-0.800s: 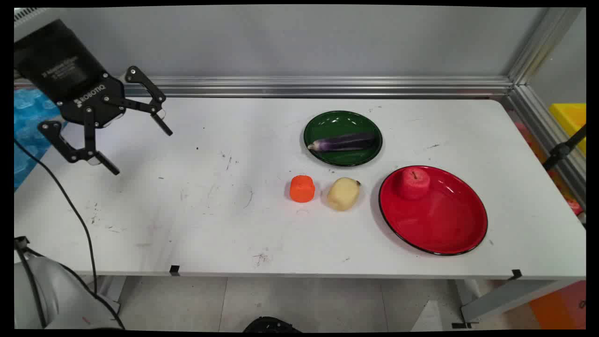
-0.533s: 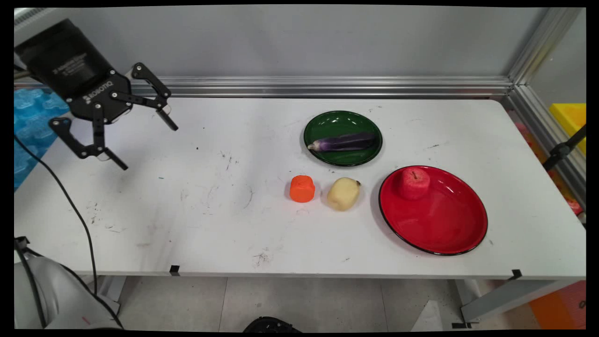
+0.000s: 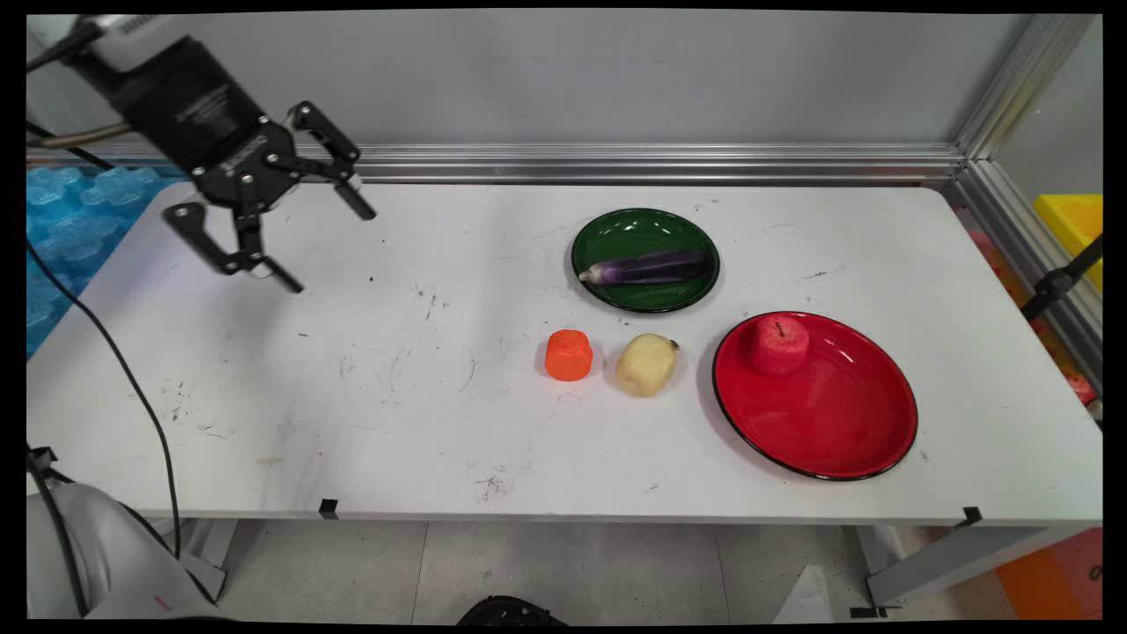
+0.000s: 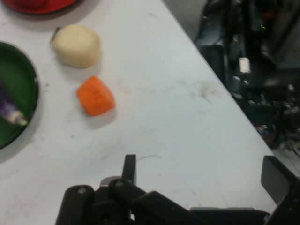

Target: Pick up the eggplant from the green plate

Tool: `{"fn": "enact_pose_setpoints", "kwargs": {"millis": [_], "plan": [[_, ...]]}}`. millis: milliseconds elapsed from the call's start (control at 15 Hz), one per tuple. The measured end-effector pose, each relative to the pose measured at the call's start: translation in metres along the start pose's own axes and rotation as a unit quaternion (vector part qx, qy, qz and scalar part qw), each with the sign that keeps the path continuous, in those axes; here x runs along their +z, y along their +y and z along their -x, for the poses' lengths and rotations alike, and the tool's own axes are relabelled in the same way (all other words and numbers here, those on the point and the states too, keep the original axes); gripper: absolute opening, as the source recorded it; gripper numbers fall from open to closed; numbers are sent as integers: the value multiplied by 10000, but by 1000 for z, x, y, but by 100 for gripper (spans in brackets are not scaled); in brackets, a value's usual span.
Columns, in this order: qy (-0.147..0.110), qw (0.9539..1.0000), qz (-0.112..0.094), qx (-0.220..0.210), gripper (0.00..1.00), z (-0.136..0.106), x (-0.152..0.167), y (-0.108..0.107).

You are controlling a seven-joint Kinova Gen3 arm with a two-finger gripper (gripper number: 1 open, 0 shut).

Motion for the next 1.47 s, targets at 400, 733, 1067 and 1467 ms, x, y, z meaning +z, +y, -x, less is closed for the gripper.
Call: {"fn": "enact_pose_setpoints", "kwargs": {"millis": [400,733,1067,1467], "plan": [[182,9932,-447,-1061,100,-10,26,-45],[377,9782,-776,-1887,100,-27,60,-96],[430,9628,-1019,-2466,100,-41,99,-143],[455,9466,-1172,-2970,100,-56,149,-191]]}}
